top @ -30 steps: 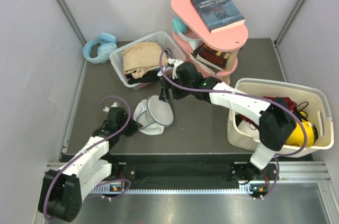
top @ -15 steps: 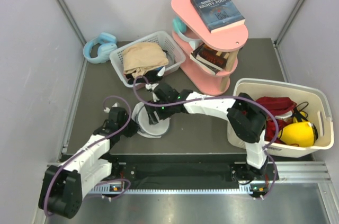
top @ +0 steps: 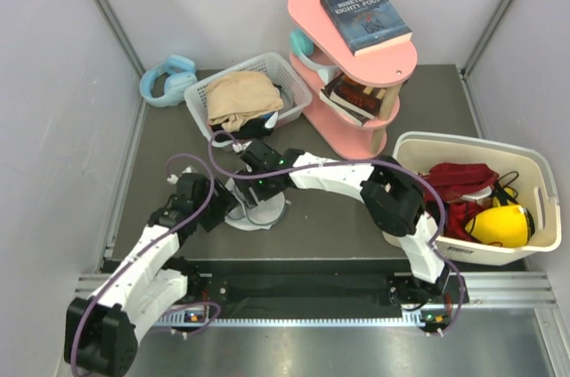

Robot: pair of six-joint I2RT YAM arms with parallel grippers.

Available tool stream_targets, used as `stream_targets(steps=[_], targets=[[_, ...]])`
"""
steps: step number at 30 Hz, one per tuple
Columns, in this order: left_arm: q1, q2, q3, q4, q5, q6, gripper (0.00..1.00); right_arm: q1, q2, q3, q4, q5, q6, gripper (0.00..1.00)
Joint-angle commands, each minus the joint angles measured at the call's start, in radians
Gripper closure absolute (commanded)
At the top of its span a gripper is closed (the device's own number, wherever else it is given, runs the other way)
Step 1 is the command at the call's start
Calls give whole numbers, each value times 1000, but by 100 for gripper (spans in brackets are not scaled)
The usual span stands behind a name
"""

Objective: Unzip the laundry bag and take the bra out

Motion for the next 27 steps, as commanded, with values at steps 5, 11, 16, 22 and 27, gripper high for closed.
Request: stream_targets(steps=[5, 11, 16, 22, 27], targets=[[4, -222, 216, -445, -240, -82, 1, 6, 43, 81, -53, 117, 11, 23], [4, -315, 311, -568, -364, -128, 1, -1, -11, 58, -18, 10, 5, 20], [4, -294, 348, -541, -389, -38, 1, -27, -169, -37, 92, -72, -50, 12], [4, -288, 377, -449, -384, 76, 1, -156, -518, -332, 215, -98, -33, 4], [4, -282, 406, -404, -372, 134, 1, -329, -756, -511, 218, -96, -24, 1]])
